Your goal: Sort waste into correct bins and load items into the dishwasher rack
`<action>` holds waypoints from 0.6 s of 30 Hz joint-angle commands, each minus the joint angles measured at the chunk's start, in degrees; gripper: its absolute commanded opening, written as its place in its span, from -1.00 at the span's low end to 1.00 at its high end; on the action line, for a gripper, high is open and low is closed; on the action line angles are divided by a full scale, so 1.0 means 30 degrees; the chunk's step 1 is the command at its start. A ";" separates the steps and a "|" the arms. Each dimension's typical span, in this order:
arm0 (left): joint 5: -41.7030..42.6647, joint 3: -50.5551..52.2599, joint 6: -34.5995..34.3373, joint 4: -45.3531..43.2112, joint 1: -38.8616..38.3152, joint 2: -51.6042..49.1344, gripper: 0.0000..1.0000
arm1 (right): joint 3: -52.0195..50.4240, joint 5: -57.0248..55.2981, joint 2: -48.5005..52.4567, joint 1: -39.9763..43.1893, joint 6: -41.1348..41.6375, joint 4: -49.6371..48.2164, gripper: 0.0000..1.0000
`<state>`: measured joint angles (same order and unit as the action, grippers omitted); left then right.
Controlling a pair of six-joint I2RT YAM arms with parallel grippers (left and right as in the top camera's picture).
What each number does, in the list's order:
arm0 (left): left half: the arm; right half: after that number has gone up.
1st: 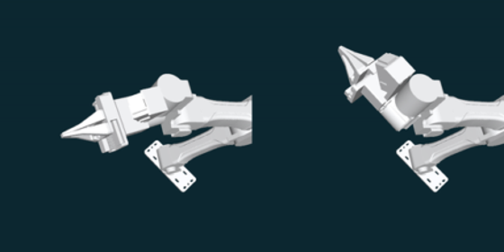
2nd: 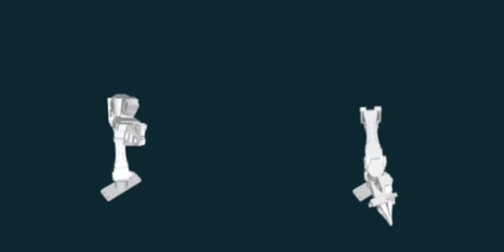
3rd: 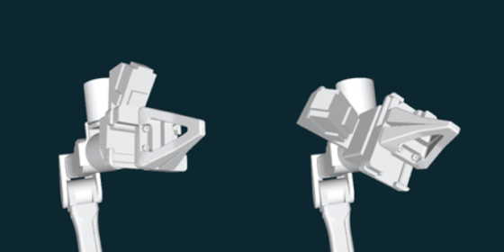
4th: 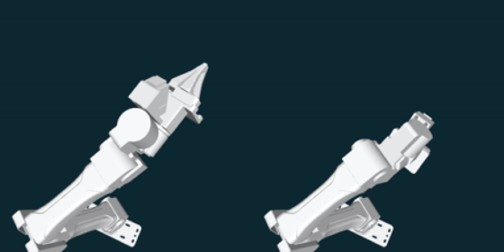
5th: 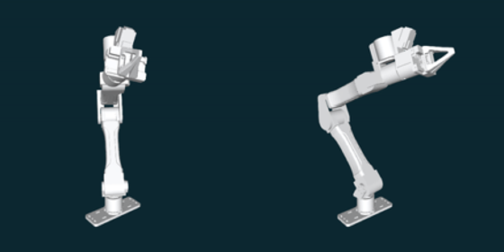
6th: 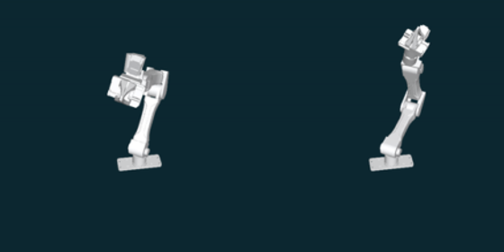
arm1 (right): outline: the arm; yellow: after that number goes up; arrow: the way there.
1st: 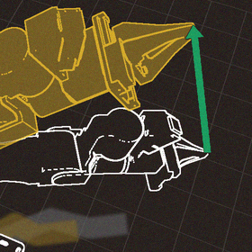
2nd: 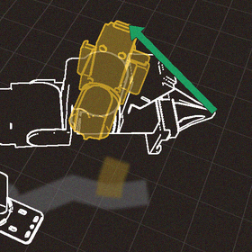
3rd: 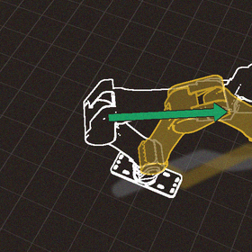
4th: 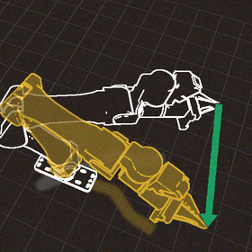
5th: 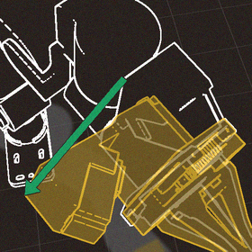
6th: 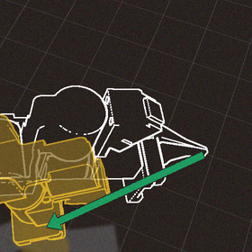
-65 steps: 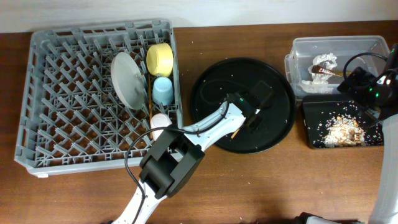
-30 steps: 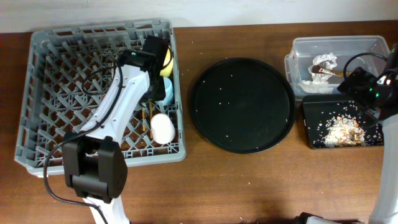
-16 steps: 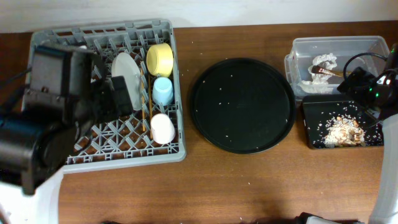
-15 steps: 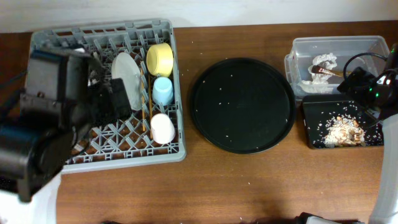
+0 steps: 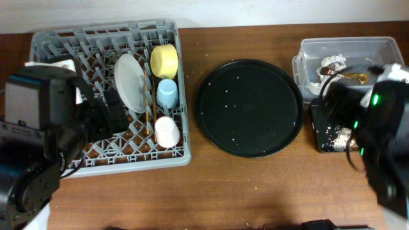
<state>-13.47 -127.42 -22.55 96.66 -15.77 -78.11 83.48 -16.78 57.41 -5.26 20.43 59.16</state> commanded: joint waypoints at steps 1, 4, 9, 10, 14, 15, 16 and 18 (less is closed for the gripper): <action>0.0117 -0.0117 -0.0051 0.0007 -0.0029 0.0095 0.99 | -0.3781 -0.1275 -0.2973 -0.0364 -0.0270 -0.2543 0.97; 0.0117 -0.0117 -0.0051 0.0007 -0.0029 0.0102 0.99 | -0.9938 -0.0015 -0.6958 -0.0364 -0.1217 -0.7919 0.97; 0.0117 -0.0117 -0.0051 0.0007 -0.0029 0.0095 0.99 | -2.1172 0.2681 -1.3580 -0.0386 -0.1508 -1.6123 0.97; 0.0117 -0.0117 -0.0051 0.0007 -0.0029 0.0102 0.99 | -2.2440 0.2754 -1.4491 -0.0386 -0.1501 -1.6823 0.97; 0.0117 -0.0117 -0.0051 0.0007 -0.0029 0.0102 0.99 | -2.5988 0.2892 -1.7282 -0.0386 -0.1151 -1.8127 0.97; 0.0117 -0.0117 -0.0051 0.0007 -0.0029 0.0102 0.99 | -2.6789 0.3118 -1.7974 -0.0386 -0.1144 -1.8338 0.97; 0.0117 -0.0117 -0.0051 0.0007 -0.0029 0.0102 0.99 | -2.7387 0.3264 -1.8535 -0.0386 -0.1144 -1.8651 0.97; 0.0117 -0.0117 -0.0051 0.0007 -0.0029 0.0102 0.99 | -2.7722 0.3315 -1.9074 -0.0386 -0.1158 -1.8396 0.97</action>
<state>-13.32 -127.42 -22.55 96.71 -15.84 -78.00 1.54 -7.77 1.80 -6.11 16.49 3.88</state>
